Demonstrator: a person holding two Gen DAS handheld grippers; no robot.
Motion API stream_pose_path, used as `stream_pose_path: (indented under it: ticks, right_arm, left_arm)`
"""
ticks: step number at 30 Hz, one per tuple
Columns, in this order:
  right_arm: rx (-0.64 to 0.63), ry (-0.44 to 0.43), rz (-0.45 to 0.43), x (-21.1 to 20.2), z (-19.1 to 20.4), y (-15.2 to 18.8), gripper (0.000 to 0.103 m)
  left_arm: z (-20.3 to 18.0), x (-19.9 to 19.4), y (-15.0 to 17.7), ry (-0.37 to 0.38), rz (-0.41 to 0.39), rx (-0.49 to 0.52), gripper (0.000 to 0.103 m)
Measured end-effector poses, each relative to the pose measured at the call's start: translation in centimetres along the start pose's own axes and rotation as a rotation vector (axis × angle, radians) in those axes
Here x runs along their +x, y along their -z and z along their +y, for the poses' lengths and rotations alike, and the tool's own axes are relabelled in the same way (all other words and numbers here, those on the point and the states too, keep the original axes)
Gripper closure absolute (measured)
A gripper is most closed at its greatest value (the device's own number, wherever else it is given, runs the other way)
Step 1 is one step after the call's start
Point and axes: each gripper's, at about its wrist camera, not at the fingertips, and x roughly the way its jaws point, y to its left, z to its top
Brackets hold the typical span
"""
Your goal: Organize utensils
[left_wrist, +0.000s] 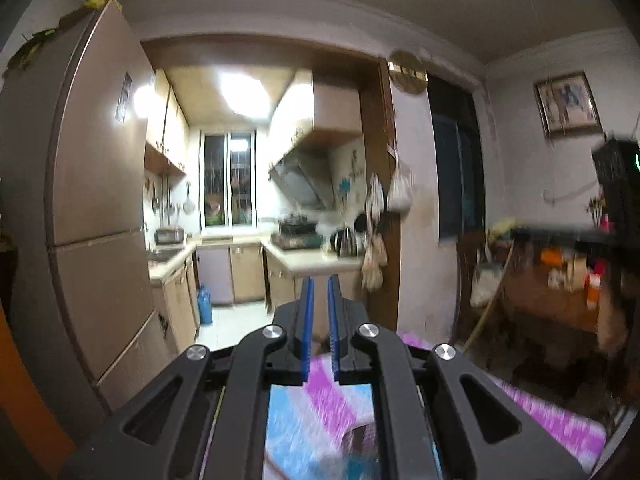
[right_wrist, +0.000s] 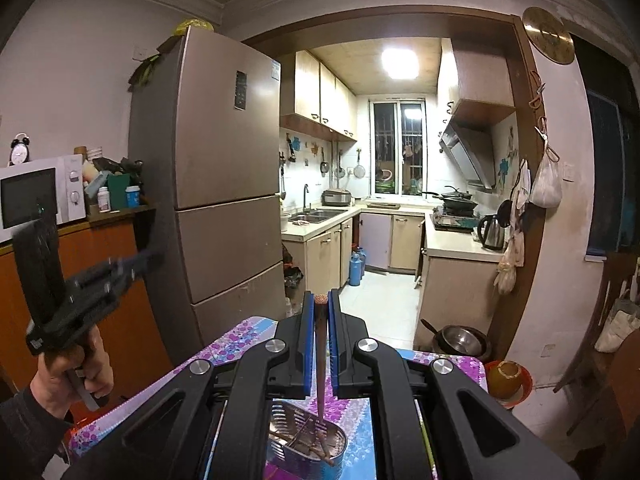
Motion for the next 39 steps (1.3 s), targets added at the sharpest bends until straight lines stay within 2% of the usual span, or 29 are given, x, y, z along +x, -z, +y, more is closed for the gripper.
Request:
stream_pose_path:
  ticks: [3,6,7,9,11,15,19,24,26,28,34,39]
  right_arm:
    - [0.004,-0.014,-0.003,-1.1,-0.1,1.6,0.095]
    - [0.026,-0.029,-0.014,-2.9,-0.2,4.0,0.095]
    - [0.038,-0.036,-0.02,-3.8,-0.2,5.2,0.095]
    - [0.049,-0.044,-0.027,-5.2,-0.1,7.0,0.095]
    - [0.05,-0.045,-0.028,-6.6,0.4,9.4,0.095]
    - [0.065,-0.041,-0.013,-8.1,1.1,13.1,0.095]
    - [0.087,-0.054,0.012,-8.5,2.0,15.4,0.095]
    - [0.085,-0.06,0.029,-8.4,2.9,16.2,0.095]
    - [0.082,-0.057,0.027,-8.4,3.0,16.3,0.095]
    - [0.081,-0.057,0.027,-8.3,3.0,16.4,0.095]
    - [0.072,-0.053,0.024,-7.8,3.3,16.6,0.095]
    - [0.069,-0.052,0.018,-7.5,3.4,16.7,0.095]
  left_arm:
    - [0.8,-1.3,4.2,-0.011,0.084,0.014,0.097]
    - [1.3,-4.3,10.1,-0.012,0.177,-0.017,0.096]
    - [1.2,-6.1,13.1,-0.008,0.217,-0.04,0.093]
    - [0.4,-8.7,16.9,-0.038,0.255,-0.016,0.076]
    - [-0.2,-12.2,21.4,-0.043,0.295,-0.071,0.068]
    - [-3.3,-17.5,27.9,-0.071,0.327,-0.115,0.068]
    - [-5.8,-18.3,29.9,-0.094,0.322,-0.091,0.068]
    - [-6.4,-17.9,30.9,-0.139,0.317,-0.06,0.07]
    - [-6.3,-17.7,31.7,-0.15,0.332,-0.074,0.078]
    - [-6.5,-17.6,32.3,-0.151,0.341,-0.078,0.082]
    - [-7.0,-17.5,32.7,-0.152,0.316,-0.071,0.087]
    - [-6.9,-17.6,33.2,-0.178,0.287,-0.066,0.097]
